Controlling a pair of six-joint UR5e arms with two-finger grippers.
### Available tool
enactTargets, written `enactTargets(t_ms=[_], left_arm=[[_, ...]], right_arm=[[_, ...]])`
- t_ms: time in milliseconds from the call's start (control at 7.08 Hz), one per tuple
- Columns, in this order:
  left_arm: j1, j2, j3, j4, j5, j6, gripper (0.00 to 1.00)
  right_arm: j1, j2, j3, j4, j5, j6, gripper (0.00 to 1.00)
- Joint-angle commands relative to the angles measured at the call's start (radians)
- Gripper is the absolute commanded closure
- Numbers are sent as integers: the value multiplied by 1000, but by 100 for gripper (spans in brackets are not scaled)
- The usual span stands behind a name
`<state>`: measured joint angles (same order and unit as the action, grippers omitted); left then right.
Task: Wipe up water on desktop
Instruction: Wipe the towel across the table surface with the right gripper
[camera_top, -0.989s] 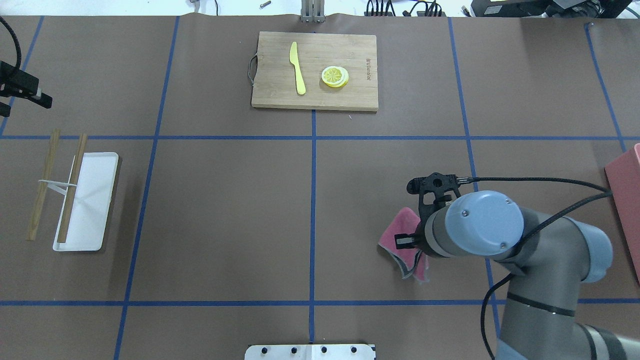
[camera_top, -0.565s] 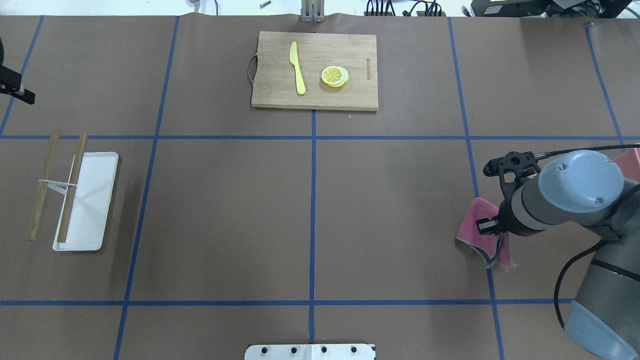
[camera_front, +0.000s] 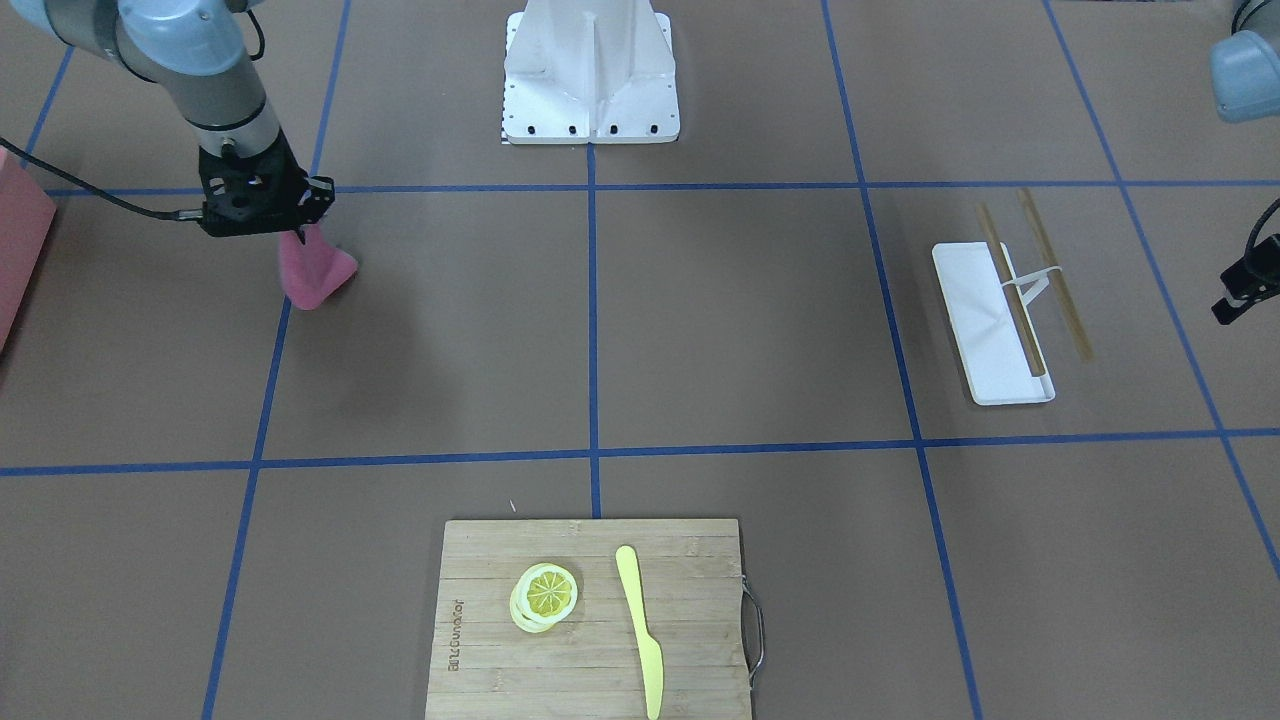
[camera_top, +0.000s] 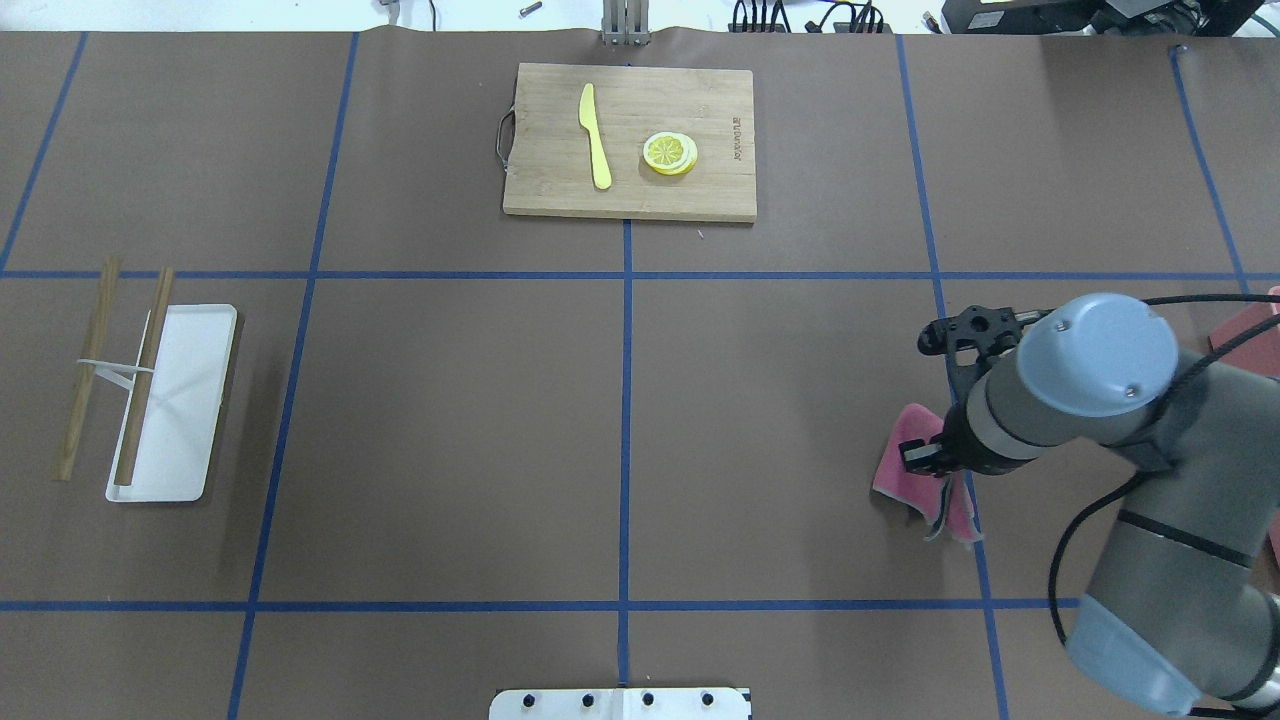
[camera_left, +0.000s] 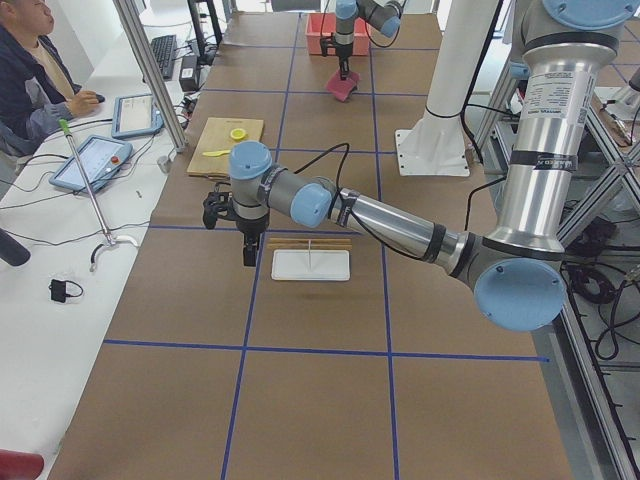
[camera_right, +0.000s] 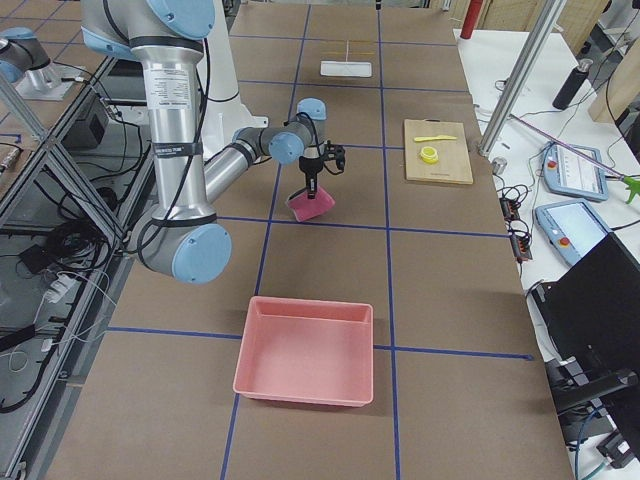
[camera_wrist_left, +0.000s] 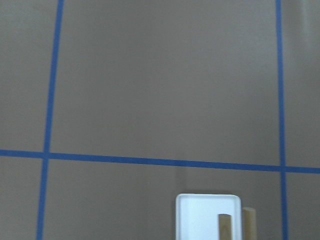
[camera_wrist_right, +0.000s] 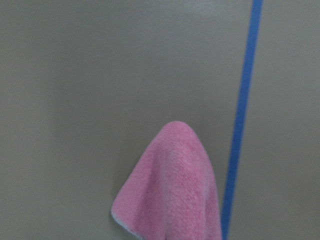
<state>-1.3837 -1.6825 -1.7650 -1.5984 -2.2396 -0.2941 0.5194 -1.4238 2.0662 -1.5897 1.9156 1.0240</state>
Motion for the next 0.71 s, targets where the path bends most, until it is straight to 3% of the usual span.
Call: enactTargets(t_ms=[0, 282, 565], left_arm=[[-70, 18, 67, 9, 5, 171, 2], [-77, 18, 82, 9, -55, 168, 2], [-80, 18, 87, 8, -55, 162, 2]], right_arm=[[-148, 200, -89, -3, -39, 236, 100], [-194, 275, -115, -3, -64, 327, 100], [-129, 225, -112, -3, -40, 296, 100]])
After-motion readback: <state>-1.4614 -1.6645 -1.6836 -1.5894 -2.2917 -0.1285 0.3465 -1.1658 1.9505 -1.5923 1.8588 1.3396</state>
